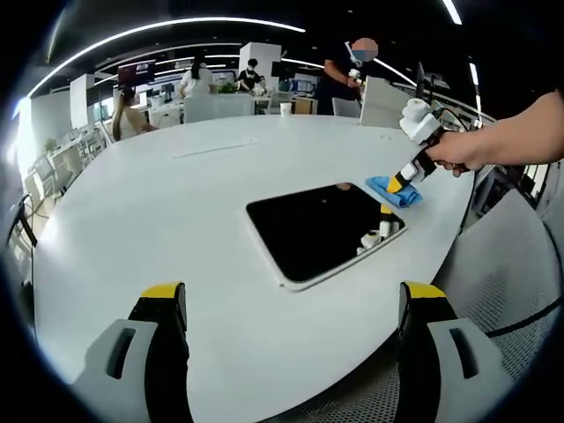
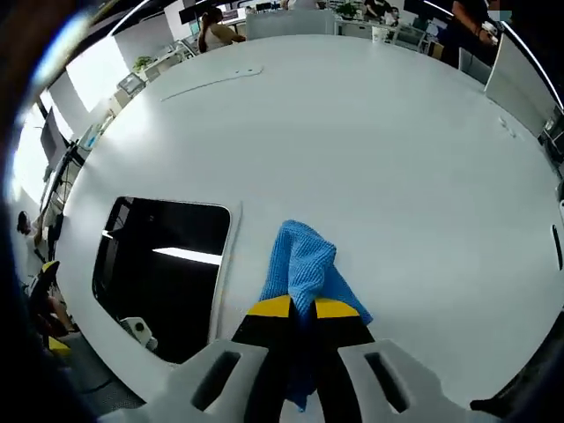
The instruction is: Wipe the mirror surface with the cleaning cloth until all visible marks leave the cleaned area.
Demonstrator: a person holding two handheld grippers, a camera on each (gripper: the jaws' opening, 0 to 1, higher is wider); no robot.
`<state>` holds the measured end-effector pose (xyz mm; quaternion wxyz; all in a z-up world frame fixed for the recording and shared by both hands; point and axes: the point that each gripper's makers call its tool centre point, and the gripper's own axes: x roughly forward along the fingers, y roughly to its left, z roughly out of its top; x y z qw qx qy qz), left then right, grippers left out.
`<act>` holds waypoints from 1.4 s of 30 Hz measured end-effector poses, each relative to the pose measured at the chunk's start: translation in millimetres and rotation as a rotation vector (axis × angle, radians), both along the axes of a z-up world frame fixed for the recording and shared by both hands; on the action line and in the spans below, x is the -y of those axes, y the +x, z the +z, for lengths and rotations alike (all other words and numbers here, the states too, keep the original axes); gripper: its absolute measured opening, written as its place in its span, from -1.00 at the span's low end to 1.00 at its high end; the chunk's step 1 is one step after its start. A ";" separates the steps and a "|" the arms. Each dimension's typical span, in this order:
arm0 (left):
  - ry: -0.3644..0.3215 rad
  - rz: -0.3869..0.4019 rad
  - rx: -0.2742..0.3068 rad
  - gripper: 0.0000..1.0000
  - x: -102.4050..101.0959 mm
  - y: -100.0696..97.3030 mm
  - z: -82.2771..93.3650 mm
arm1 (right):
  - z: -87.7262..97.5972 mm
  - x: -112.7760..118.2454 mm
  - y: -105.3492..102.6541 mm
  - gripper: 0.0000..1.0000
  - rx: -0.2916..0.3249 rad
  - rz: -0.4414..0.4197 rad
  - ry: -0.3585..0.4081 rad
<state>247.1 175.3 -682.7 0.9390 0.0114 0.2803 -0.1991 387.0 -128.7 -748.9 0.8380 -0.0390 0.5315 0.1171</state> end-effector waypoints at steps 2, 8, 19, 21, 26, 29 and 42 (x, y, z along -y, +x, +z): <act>-0.002 0.003 0.001 0.98 -0.2 0.2 0.3 | -1.1 0.1 1.4 -0.97 -0.012 0.009 0.005; -0.006 0.017 0.003 0.98 -2.6 0.6 0.8 | -0.3 -1.5 -0.2 -0.97 -0.009 0.057 -0.008; -0.003 0.012 0.020 0.98 -2.8 1.7 6.7 | 18.4 -4.7 0.4 -0.50 0.136 0.171 0.062; -0.004 0.021 0.052 0.98 -4.7 3.7 15.1 | 32.7 -6.9 0.7 -0.25 0.207 0.232 0.067; 0.004 0.019 0.021 0.98 -17.1 2.6 10.0 | 72.4 -4.5 -1.1 0.61 0.406 0.325 0.121; -0.018 0.042 0.015 0.98 -23.1 3.3 9.9 | 80.9 11.5 -13.7 0.77 0.455 0.323 0.134; -0.038 0.063 0.094 0.98 -22.0 5.2 26.6 | 70.8 35.4 -67.7 0.97 0.453 0.234 0.169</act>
